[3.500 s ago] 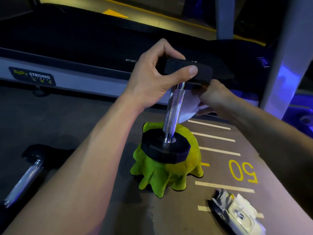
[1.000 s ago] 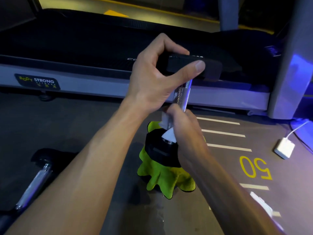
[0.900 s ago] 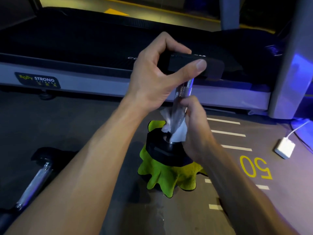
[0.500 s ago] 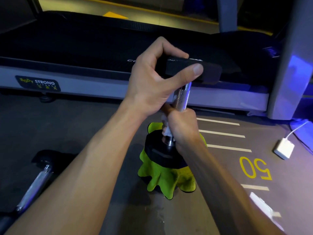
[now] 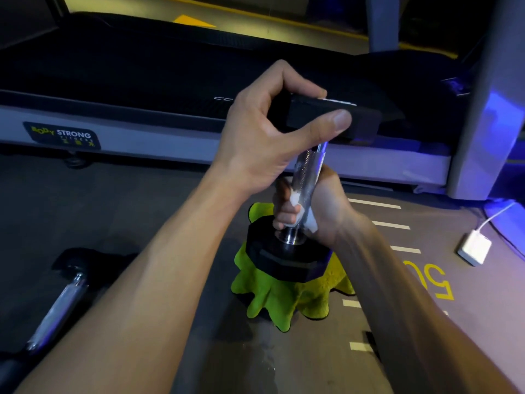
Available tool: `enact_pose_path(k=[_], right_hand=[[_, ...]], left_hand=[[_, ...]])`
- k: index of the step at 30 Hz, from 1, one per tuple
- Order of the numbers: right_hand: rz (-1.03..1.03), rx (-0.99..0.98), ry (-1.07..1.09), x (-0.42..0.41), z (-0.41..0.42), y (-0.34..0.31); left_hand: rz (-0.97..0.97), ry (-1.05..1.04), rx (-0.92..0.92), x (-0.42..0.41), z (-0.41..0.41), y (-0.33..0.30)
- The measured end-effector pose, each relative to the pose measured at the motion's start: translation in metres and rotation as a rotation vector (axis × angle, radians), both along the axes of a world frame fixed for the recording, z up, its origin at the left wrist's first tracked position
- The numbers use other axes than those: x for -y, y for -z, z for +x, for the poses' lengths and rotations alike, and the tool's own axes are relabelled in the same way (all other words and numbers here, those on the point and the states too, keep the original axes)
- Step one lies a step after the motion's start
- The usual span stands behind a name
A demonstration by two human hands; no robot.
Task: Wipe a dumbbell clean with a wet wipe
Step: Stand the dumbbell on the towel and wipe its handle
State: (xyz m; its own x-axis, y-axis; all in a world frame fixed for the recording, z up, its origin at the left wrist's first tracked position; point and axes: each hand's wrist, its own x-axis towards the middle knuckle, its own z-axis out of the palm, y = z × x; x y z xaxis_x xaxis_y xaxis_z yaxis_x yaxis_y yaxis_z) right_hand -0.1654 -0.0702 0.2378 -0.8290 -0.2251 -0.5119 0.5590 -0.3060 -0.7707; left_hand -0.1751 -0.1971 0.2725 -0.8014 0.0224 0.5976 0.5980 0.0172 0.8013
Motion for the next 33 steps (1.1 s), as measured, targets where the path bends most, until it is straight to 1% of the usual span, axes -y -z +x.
enact_pose_path(k=[1,2,4,6,8,9,10,12,13,16,18,19,21,23,26,28,29,31,32,33], right_hand=[[0.019,-0.005,-0.006,0.001,-0.001,-0.001],[0.025,-0.002,0.034,0.004,-0.001,0.0],[0.046,0.003,0.21,0.014,0.004,-0.001],[0.054,-0.071,0.405,0.022,0.014,0.002],[-0.001,-0.134,0.514,0.027,0.027,0.001],[-0.001,-0.162,0.526,0.028,0.035,0.002],[0.058,-0.194,0.52,0.026,0.043,0.005],[0.252,-0.329,0.452,0.016,0.056,0.01],[0.283,-0.41,0.399,0.01,0.061,0.011],[0.228,-0.589,0.145,-0.011,0.068,0.012],[0.366,-0.672,0.037,-0.019,0.065,0.017],[0.434,-0.698,0.019,-0.02,0.063,0.02],[0.499,-0.702,0.03,-0.021,0.061,0.023],[0.507,-0.691,0.073,-0.021,0.062,0.024],[0.538,-0.698,0.246,-0.016,0.057,0.028],[0.506,-0.68,0.384,-0.005,0.053,0.023],[0.471,-0.646,0.439,0.0,0.048,0.017],[0.437,-0.49,0.481,0.007,0.036,0.002],[0.417,-0.427,0.451,0.006,0.03,-0.003],[0.334,-0.377,0.407,0.006,0.023,-0.006]], left_hand=[[0.004,0.003,0.001,0.001,0.0,0.0],[0.008,0.003,0.002,0.002,-0.001,0.0],[0.011,0.006,0.0,0.004,-0.001,0.001],[0.013,0.012,0.002,0.004,0.001,0.0],[0.012,0.012,0.004,0.003,0.002,0.0],[0.008,0.005,0.007,0.002,0.003,0.0],[0.006,-0.004,0.009,0.002,0.003,0.0],[0.003,-0.017,0.012,0.003,0.002,0.0],[0.007,-0.022,0.016,0.004,0.002,0.0],[0.017,-0.034,0.027,0.005,0.003,0.001],[0.007,-0.033,0.026,0.004,0.004,0.001],[0.002,-0.031,0.025,0.003,0.005,0.001],[0.003,-0.027,0.024,0.001,0.006,0.0],[0.003,-0.032,0.024,0.0,0.006,0.0],[-0.003,-0.032,0.021,0.001,0.007,0.0],[-0.009,-0.025,0.024,0.001,0.008,0.0],[-0.013,-0.023,0.025,0.001,0.009,0.0],[-0.019,-0.024,0.022,0.002,0.011,-0.001],[-0.021,-0.024,0.022,0.002,0.012,-0.001],[-0.019,-0.022,0.024,0.004,0.012,-0.001]])
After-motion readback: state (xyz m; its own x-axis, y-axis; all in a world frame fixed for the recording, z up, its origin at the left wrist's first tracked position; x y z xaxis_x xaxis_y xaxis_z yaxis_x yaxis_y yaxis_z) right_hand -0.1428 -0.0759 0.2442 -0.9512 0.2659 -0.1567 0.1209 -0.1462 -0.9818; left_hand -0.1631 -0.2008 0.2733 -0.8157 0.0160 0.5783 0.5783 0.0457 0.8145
